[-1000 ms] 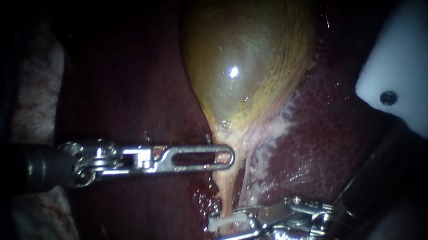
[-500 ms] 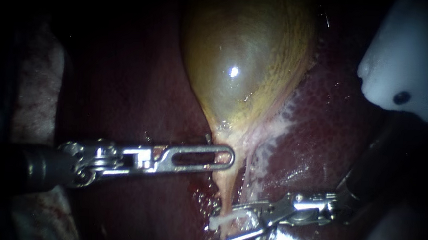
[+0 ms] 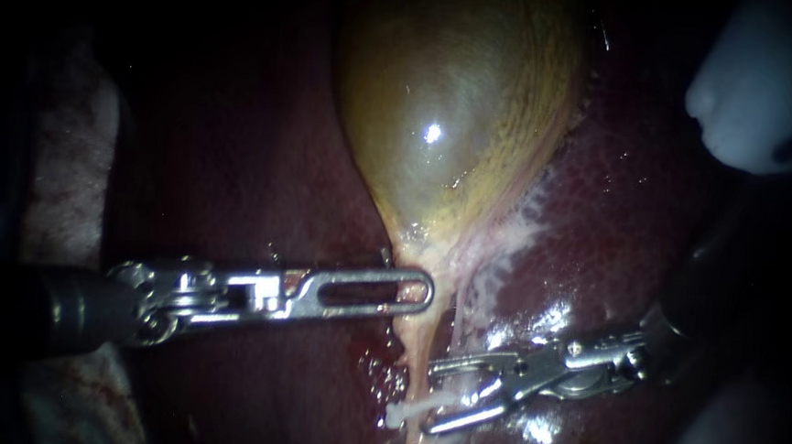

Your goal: Going back first clip left tube

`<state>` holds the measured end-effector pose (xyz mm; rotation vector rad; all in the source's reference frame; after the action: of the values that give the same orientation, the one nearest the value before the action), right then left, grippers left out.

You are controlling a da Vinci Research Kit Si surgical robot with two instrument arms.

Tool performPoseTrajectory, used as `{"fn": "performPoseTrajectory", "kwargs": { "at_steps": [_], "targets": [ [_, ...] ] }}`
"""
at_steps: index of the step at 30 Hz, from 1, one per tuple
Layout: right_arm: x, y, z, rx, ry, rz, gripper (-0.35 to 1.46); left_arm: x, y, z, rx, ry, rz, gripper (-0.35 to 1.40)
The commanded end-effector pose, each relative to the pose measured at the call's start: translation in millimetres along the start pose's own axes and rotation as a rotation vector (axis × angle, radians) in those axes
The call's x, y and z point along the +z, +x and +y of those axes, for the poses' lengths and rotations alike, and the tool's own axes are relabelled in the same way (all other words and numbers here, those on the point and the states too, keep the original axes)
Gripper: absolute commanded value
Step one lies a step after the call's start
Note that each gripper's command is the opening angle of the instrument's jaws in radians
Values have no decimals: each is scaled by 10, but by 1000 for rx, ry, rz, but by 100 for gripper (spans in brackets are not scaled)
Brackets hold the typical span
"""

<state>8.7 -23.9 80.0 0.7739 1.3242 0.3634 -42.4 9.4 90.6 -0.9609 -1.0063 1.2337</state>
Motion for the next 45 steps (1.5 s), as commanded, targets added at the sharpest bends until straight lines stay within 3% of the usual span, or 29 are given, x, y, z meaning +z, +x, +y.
{"fn": "performPoseTrajectory", "kwargs": {
  "at_steps": [1, 19, 33, 45],
  "targets": [
    [-3, 2, -1, -4, 0, -2, 49, 0, 0, 0, 0, 0, 0, -35],
    [-64, 30, -24, 15, -14, -34, 46, 0, 0, -4, 2, -1, 0, -35],
    [-106, 57, -31, -151, -48, -21, 47, 1, 0, -11, 5, -1, 0, -35],
    [-111, 60, -33, -159, -55, -19, 47, 4, 2, -22, 11, -2, 0, -35]
  ]
}}
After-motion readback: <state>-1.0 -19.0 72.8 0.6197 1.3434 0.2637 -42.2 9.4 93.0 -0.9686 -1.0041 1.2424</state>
